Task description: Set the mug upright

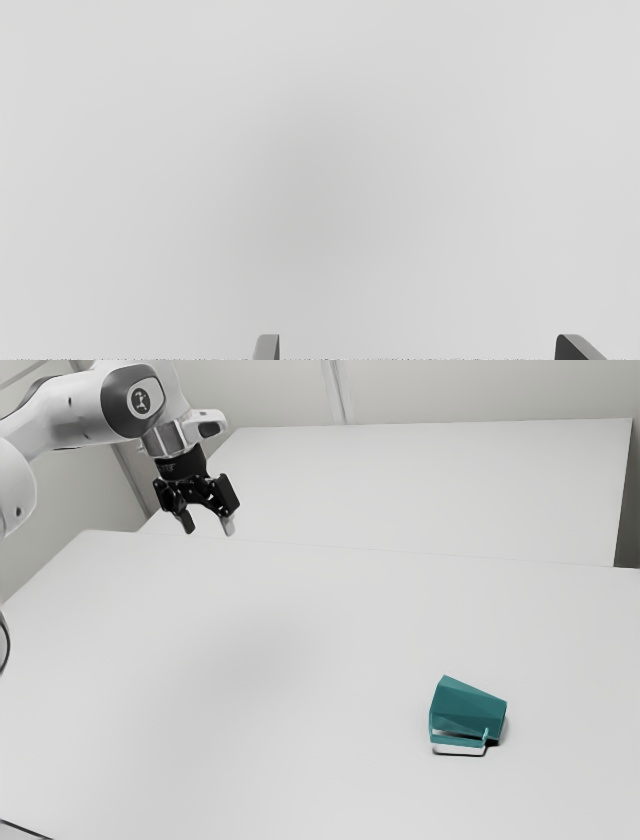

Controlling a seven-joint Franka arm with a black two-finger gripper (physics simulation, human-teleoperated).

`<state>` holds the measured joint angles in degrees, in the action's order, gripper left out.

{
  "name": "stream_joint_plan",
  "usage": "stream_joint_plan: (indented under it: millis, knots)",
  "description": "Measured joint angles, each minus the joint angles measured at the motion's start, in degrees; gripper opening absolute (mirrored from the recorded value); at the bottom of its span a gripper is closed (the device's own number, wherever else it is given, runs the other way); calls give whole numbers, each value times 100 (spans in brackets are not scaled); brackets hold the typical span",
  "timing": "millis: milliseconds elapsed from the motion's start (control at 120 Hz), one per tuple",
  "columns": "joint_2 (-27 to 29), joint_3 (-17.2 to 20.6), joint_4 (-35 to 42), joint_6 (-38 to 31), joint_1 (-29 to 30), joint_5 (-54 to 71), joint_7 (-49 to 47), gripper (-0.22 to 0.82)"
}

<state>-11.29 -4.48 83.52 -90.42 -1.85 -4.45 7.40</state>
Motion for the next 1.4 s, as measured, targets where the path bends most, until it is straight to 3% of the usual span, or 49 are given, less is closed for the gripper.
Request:
stream_joint_plan:
  millis: [242, 467, 742, 933, 1150, 1400]
  knots:
    - [5, 51, 47, 48, 3, -10, -7, 60]
    - [30, 530, 547, -160, 11, -623, -6, 60]
    - [274, 1283, 1992, -1736, 17, -2319, 173, 60]
    - [181, 1831, 2574, -2845, 2, -3097, 299, 60]
    - [-326, 2209, 2771, -3569, -22, -3592, 485, 60]
    - [-525, 2530, 2984, -3882, -42, -4025, 715, 60]
